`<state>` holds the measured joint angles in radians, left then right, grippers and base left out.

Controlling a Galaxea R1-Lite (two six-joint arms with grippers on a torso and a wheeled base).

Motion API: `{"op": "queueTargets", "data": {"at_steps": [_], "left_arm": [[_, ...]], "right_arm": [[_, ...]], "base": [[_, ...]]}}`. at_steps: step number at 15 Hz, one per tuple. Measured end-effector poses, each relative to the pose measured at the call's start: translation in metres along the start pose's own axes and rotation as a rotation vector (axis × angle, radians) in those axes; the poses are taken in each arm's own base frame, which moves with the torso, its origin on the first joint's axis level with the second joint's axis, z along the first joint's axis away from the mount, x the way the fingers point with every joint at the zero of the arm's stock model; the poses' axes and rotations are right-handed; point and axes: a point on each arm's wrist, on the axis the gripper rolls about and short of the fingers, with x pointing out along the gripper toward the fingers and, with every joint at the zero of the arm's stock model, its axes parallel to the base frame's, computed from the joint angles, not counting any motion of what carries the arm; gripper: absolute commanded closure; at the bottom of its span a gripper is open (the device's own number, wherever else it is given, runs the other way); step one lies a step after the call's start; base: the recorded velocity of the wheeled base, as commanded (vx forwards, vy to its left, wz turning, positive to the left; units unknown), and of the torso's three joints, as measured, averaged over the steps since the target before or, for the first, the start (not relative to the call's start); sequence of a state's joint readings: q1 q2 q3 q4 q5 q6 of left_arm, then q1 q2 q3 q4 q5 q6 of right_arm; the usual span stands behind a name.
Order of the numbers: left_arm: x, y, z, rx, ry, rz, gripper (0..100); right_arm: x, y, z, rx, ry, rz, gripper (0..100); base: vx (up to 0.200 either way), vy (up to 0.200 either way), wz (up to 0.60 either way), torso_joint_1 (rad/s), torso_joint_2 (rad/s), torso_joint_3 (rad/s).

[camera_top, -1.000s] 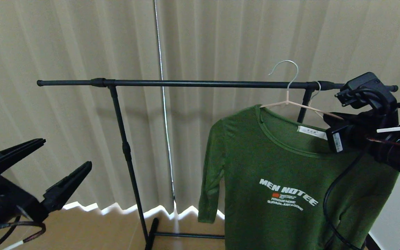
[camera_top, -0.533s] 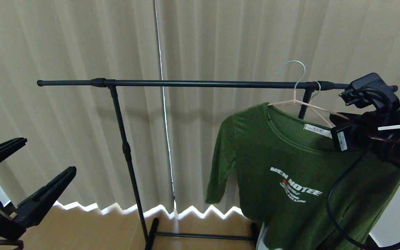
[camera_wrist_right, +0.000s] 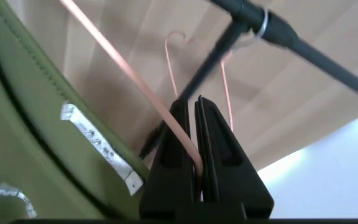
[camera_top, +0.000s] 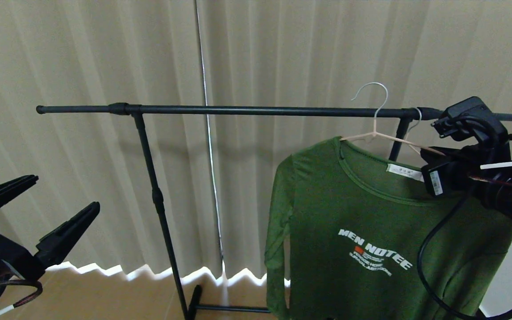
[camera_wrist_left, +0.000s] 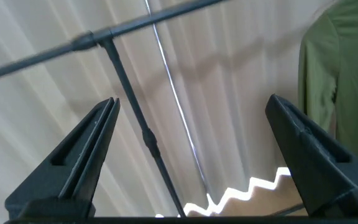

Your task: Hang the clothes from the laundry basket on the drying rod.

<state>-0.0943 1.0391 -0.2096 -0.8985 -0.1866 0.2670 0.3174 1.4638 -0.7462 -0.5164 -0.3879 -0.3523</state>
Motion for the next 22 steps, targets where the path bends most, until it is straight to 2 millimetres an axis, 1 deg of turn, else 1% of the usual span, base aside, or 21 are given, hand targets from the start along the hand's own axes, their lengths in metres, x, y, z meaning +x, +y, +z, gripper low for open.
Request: {"op": "queueTargets", "data": {"at_steps": [4,8,12,15,18,20,22], "left_arm": [[0.001,0.0,-0.001,-0.001,0.006,0.002,0],[0.001,-0.001,-0.004,0.001,0.02,-0.004,0],[0.001,-0.001,-0.004,0.001,0.018,-0.003,0],[0.002,-0.001,-0.004,0.001,0.022,-0.006,0],[0.004,-0.001,-0.006,-0.001,0.032,-0.011,0],[0.005,-0.001,-0.006,-0.002,0.037,-0.012,0],[0.006,-0.001,-0.007,-0.003,0.04,-0.014,0]], "right_arm": [[0.003,0.002,-0.001,-0.001,0.003,0.002,100],[0.009,0.005,-0.002,-0.004,0.013,0.005,100],[0.02,0.009,-0.006,-0.013,0.046,-0.015,100],[0.037,0.013,-0.002,-0.017,0.071,-0.064,100],[0.061,0.02,0.002,-0.02,0.084,-0.083,100],[0.077,0.028,0.003,-0.025,0.095,-0.089,100],[0.087,0.036,0.003,-0.033,0.101,-0.078,100]], "base": [[0.2,0.0,0.0,0.002,0.0,0.005],[0.0,0.0,0.0,0.0,0.0,0.0],[0.0,0.0,0.0,0.0,0.0,0.0],[0.0,0.0,0.0,0.0,0.0,0.0],[0.0,0.0,0.0,0.0,0.0,0.0],[0.0,0.0,0.0,0.0,0.0,0.0],[0.0,0.0,0.0,0.0,0.0,0.0]]}}
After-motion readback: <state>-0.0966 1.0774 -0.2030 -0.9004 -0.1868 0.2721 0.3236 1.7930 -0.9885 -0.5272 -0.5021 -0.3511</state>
